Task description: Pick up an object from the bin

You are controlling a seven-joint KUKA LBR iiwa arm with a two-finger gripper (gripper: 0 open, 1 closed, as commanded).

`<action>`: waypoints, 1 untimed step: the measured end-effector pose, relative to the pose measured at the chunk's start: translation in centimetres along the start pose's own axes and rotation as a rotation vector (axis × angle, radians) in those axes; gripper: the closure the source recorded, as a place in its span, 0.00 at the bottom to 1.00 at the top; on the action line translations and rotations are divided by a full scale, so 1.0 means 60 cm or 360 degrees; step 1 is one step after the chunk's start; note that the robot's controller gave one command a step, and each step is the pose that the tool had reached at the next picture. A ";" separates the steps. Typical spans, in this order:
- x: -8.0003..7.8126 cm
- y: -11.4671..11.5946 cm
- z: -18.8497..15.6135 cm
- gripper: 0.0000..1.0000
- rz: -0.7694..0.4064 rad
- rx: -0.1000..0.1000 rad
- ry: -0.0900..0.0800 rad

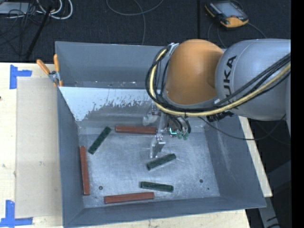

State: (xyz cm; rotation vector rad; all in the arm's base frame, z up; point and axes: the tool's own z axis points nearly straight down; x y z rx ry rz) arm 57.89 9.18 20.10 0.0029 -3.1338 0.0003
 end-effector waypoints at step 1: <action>-0.003 -0.001 -0.006 0.00 0.0003 -0.0001 -0.0011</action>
Offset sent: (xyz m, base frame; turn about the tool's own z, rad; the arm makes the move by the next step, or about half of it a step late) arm -0.0406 -0.0570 -0.1187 -0.2996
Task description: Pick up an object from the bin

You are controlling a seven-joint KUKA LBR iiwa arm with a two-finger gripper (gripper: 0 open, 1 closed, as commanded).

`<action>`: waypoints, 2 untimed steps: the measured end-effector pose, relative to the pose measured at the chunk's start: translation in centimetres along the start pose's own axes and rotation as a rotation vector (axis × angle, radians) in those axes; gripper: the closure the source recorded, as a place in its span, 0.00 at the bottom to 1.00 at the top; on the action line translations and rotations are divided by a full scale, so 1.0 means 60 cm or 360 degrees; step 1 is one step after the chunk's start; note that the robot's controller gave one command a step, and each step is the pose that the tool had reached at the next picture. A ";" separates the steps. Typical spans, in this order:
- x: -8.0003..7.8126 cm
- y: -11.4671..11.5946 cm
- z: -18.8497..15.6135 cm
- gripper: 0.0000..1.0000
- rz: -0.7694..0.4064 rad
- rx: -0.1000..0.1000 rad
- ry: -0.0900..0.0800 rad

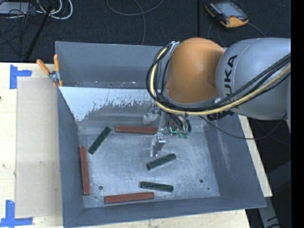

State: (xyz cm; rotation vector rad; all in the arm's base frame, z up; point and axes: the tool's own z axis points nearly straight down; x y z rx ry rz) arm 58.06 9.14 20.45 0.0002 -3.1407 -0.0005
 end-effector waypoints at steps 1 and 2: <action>0.023 -0.029 0.067 0.00 -0.0167 0.0000 -0.0006; -0.001 -0.091 0.213 1.00 -0.0711 -0.0002 -0.0020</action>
Offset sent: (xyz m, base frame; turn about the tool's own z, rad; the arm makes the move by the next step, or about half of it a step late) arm -0.0045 -0.0566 -0.1345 -0.4502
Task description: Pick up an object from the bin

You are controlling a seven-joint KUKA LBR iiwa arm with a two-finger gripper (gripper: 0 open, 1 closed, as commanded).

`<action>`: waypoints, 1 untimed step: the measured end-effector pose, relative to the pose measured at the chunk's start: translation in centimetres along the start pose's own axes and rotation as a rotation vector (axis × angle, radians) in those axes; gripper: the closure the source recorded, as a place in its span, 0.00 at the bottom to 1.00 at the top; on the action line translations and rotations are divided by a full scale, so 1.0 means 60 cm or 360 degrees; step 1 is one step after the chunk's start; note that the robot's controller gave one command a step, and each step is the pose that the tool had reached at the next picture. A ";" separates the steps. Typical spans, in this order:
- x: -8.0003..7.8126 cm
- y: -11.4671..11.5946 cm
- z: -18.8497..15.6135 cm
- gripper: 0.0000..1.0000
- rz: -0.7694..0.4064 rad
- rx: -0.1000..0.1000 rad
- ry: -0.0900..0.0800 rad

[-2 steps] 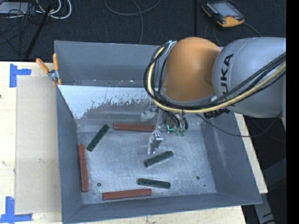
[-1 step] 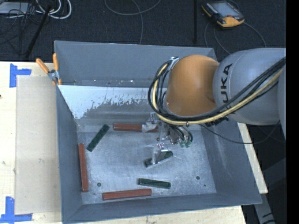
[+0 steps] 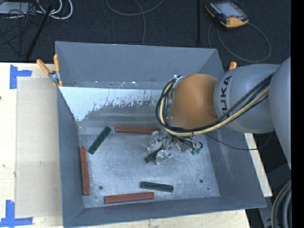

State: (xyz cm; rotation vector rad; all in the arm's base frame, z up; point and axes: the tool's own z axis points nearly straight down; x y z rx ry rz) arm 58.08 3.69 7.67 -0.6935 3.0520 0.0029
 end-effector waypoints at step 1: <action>0.000 0.000 0.000 1.00 0.0001 0.0000 0.0000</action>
Offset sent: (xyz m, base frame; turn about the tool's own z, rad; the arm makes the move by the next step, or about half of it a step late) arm -0.0196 0.0127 0.2708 -0.2336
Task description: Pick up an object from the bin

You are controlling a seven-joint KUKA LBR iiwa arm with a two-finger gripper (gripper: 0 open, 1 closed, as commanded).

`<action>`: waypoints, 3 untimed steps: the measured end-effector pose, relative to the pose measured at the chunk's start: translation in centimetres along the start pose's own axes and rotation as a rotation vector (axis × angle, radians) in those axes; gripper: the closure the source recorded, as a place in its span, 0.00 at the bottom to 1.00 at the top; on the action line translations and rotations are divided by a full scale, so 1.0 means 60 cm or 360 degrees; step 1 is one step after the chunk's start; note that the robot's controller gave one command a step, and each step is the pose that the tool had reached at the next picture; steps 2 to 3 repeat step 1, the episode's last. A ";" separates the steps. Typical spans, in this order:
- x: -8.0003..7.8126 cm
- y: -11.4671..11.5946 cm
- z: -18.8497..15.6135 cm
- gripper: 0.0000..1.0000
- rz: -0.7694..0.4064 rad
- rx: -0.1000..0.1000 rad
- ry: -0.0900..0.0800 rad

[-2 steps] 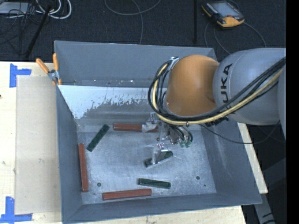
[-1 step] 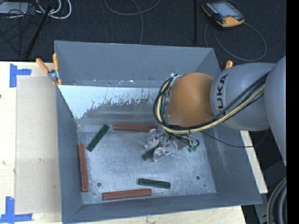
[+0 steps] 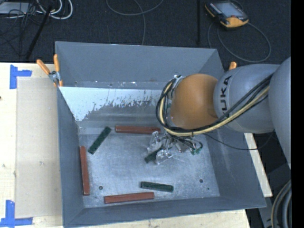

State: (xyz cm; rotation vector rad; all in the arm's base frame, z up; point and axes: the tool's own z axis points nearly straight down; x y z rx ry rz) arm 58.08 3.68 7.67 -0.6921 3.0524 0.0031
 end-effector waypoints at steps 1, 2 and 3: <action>0.012 0.025 -0.306 1.00 -0.0260 -0.0006 0.0021; 0.012 0.025 -0.306 1.00 -0.0260 -0.0006 0.0021; 0.012 0.025 -0.306 1.00 -0.0260 -0.0006 0.0021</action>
Offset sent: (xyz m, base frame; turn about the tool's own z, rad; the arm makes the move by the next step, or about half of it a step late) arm 0.0000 0.0000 0.0000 0.0000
